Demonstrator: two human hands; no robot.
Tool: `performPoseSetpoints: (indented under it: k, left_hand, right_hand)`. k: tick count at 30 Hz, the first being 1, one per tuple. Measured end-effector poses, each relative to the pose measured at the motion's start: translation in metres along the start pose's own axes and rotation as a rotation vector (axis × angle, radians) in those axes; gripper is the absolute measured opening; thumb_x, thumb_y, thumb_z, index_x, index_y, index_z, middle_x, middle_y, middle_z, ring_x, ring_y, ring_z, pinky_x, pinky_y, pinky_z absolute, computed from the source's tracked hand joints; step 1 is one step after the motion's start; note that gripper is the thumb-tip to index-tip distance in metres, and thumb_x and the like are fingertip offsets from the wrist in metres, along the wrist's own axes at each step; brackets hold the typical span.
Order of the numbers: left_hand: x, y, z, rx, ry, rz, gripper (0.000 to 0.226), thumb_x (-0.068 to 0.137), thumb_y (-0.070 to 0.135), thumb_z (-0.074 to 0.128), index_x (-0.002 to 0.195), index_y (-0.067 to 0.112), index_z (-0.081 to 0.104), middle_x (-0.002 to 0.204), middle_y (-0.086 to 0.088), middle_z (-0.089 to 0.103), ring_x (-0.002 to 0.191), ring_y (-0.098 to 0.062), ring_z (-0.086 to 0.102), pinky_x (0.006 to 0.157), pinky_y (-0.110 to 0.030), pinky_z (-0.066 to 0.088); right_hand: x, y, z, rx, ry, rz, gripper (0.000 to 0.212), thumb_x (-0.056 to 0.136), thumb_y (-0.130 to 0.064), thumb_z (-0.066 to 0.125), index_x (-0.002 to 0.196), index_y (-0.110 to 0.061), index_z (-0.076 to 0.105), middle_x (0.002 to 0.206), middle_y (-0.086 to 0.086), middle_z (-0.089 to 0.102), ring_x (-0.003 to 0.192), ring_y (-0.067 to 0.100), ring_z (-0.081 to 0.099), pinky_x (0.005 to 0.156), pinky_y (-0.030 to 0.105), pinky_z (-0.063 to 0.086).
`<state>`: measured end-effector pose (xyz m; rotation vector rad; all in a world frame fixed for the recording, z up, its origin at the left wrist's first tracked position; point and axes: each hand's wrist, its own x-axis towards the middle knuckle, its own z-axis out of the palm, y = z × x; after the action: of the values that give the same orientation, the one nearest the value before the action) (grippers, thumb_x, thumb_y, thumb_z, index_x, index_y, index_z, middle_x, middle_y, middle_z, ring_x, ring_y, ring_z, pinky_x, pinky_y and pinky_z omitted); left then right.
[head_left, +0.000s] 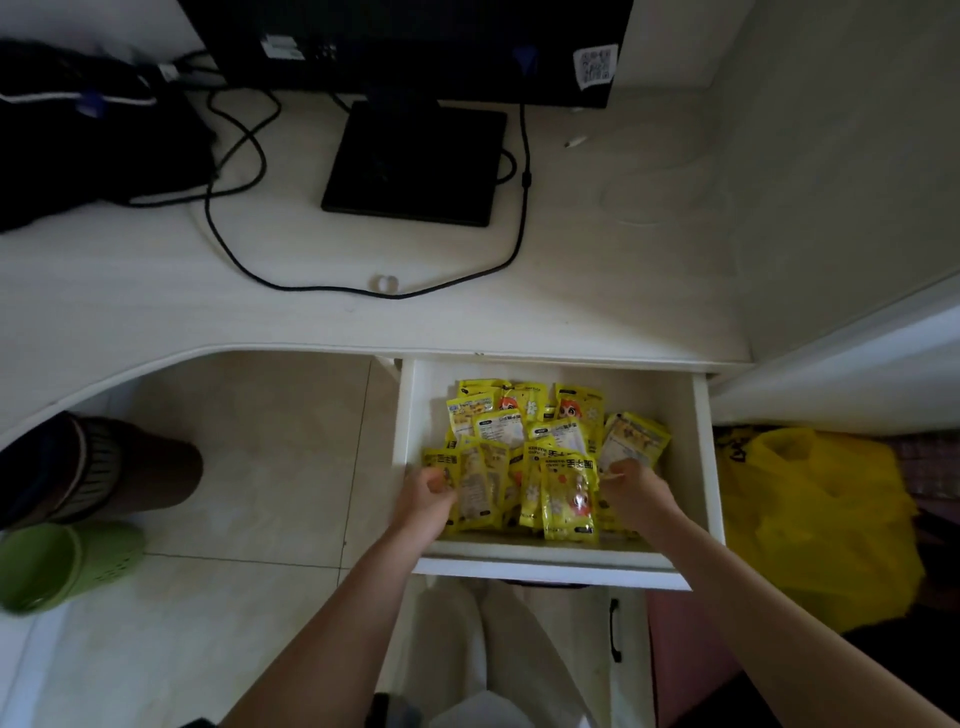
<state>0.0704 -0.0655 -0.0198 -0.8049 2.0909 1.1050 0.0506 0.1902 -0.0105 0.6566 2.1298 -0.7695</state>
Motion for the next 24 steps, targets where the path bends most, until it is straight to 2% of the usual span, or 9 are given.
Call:
performPoseSetpoints:
  k: [2, 3, 6, 8, 10, 13, 16, 18, 24]
  left_hand:
    - [-0.010, 0.002, -0.008, -0.022, -0.016, 0.026, 0.047, 0.088, 0.013, 0.062, 0.135, 0.016, 0.051, 0.132, -0.004, 0.057, 0.105, -0.018, 0.058, 0.089, -0.036, 0.052]
    - [-0.015, 0.004, -0.013, -0.038, -0.016, 0.039, 0.046, 0.088, 0.012, 0.063, 0.133, 0.016, 0.053, 0.128, -0.004, 0.059, 0.105, -0.019, 0.060, 0.090, -0.037, 0.053]
    - [-0.031, 0.006, -0.027, -0.063, 0.036, 0.100, 0.040, 0.088, 0.011, 0.062, 0.127, 0.015, 0.057, 0.111, -0.001, 0.065, 0.085, -0.010, 0.063, 0.071, -0.025, 0.052]
    - [-0.044, 0.005, -0.038, -0.060, 0.096, 0.153, 0.037, 0.089, 0.012, 0.060, 0.125, 0.014, 0.059, 0.109, -0.002, 0.068, 0.084, -0.009, 0.063, 0.064, -0.018, 0.046]
    - [-0.058, 0.000, -0.052, -0.047, 0.166, 0.205, 0.034, 0.089, 0.013, 0.060, 0.123, 0.014, 0.061, 0.111, -0.005, 0.070, 0.092, -0.012, 0.063, 0.070, -0.018, 0.044]
    - [-0.082, -0.014, -0.071, -0.041, 0.276, 0.243, 0.033, 0.089, 0.014, 0.061, 0.122, 0.012, 0.062, 0.109, -0.006, 0.071, 0.099, -0.017, 0.066, 0.084, -0.021, 0.046]
    - [-0.108, -0.040, -0.088, -0.038, 0.369, 0.263, 0.031, 0.091, 0.014, 0.059, 0.121, 0.010, 0.062, 0.105, -0.006, 0.071, 0.098, -0.020, 0.066, 0.085, -0.023, 0.047]
    - [-0.121, -0.059, -0.100, -0.046, 0.424, 0.249, 0.029, 0.093, 0.017, 0.055, 0.121, 0.012, 0.061, 0.103, -0.006, 0.071, 0.098, -0.020, 0.066, 0.084, -0.026, 0.049]
    - [-0.143, -0.116, -0.134, -0.021, 0.578, 0.133, 0.028, 0.098, 0.023, 0.048, 0.123, 0.024, 0.059, 0.111, 0.001, 0.069, 0.099, -0.012, 0.064, 0.080, -0.019, 0.045]
  right_hand:
    - [-0.011, -0.007, -0.007, -0.031, 0.021, -0.041, 0.035, 0.093, -0.016, 0.047, 0.127, -0.008, 0.053, 0.109, 0.014, 0.062, 0.080, 0.018, 0.053, 0.065, 0.022, 0.041]
    - [-0.016, -0.012, -0.011, -0.050, 0.035, -0.072, 0.035, 0.092, -0.016, 0.047, 0.125, -0.008, 0.054, 0.110, 0.015, 0.064, 0.082, 0.020, 0.054, 0.068, 0.026, 0.042]
    - [-0.034, -0.032, -0.016, -0.118, 0.064, -0.210, 0.035, 0.092, -0.017, 0.049, 0.125, -0.008, 0.054, 0.111, 0.014, 0.066, 0.085, 0.025, 0.062, 0.068, 0.032, 0.052]
    - [-0.050, -0.048, -0.013, -0.124, 0.073, -0.296, 0.038, 0.094, -0.019, 0.049, 0.132, -0.011, 0.049, 0.121, 0.010, 0.063, 0.081, 0.022, 0.063, 0.058, 0.026, 0.050]
    - [-0.063, -0.064, -0.005, -0.122, 0.077, -0.365, 0.039, 0.095, -0.021, 0.048, 0.133, -0.013, 0.049, 0.120, 0.010, 0.064, 0.081, 0.024, 0.064, 0.059, 0.026, 0.049]
    - [-0.083, -0.088, 0.017, -0.198, 0.075, -0.456, 0.039, 0.095, -0.021, 0.046, 0.132, -0.012, 0.049, 0.117, 0.013, 0.065, 0.098, 0.030, 0.062, 0.073, 0.029, 0.046]
    - [-0.105, -0.107, 0.046, -0.268, 0.020, -0.563, 0.038, 0.095, -0.019, 0.048, 0.132, -0.009, 0.047, 0.123, 0.012, 0.062, 0.112, 0.028, 0.058, 0.085, 0.031, 0.046]
    - [-0.120, -0.119, 0.066, -0.326, 0.000, -0.649, 0.037, 0.094, -0.019, 0.050, 0.130, -0.009, 0.048, 0.123, 0.012, 0.061, 0.113, 0.029, 0.057, 0.091, 0.036, 0.047]
    - [-0.160, -0.162, 0.128, -0.524, -0.031, -0.813, 0.032, 0.091, -0.025, 0.045, 0.120, -0.012, 0.049, 0.114, 0.010, 0.062, 0.103, 0.032, 0.061, 0.086, 0.043, 0.051]
